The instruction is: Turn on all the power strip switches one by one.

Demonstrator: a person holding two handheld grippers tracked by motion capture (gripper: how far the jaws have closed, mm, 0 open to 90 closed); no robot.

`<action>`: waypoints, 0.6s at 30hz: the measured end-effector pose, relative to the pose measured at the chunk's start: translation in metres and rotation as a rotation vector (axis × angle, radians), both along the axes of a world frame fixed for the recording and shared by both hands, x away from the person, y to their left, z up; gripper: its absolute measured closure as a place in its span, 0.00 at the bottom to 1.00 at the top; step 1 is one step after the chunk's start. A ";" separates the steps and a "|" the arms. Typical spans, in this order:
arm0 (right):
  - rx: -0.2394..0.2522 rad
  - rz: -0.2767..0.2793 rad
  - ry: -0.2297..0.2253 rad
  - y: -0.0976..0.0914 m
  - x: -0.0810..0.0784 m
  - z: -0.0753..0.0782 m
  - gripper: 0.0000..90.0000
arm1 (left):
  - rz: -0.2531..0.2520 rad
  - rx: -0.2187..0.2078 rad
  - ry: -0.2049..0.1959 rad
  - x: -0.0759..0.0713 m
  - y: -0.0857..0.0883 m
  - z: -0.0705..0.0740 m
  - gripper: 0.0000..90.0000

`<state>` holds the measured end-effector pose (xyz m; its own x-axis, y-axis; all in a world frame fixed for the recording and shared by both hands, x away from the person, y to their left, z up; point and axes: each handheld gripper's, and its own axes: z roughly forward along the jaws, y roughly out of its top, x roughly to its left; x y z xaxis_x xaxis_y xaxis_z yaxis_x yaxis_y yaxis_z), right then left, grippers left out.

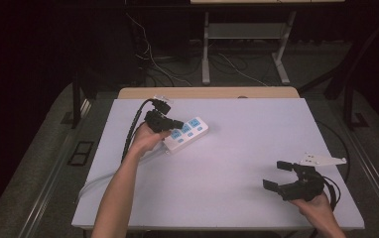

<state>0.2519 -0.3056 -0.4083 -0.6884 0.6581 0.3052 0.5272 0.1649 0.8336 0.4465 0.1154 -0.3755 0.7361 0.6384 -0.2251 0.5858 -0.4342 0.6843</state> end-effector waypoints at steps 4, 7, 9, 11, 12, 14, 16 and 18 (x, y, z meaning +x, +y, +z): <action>0.000 0.001 0.000 0.000 0.000 0.000 0.01 | -0.010 0.008 -0.010 0.004 -0.007 0.005 0.99; 0.001 0.001 -0.004 -0.001 0.000 0.000 0.01 | -0.022 0.017 -0.012 0.007 -0.014 0.007 0.99; 0.001 0.000 -0.005 -0.002 0.000 0.000 0.01 | -0.025 0.021 -0.012 0.008 -0.017 0.008 1.00; 0.002 -0.001 -0.003 -0.002 0.000 0.001 0.01 | -0.032 0.026 -0.012 0.010 -0.021 0.007 1.00; 0.003 -0.002 -0.003 -0.002 0.000 0.001 0.01 | -0.031 0.027 -0.012 0.010 -0.023 0.007 0.99; 0.005 -0.003 -0.003 -0.003 0.000 0.001 0.01 | -0.032 0.026 -0.013 0.012 -0.026 0.005 1.00; 0.004 -0.003 -0.003 -0.003 0.000 0.001 0.01 | -0.032 0.024 -0.008 0.013 -0.028 0.002 0.99; 0.005 -0.002 -0.004 -0.003 0.000 0.001 0.01 | -0.035 0.030 -0.005 0.014 -0.031 -0.002 1.00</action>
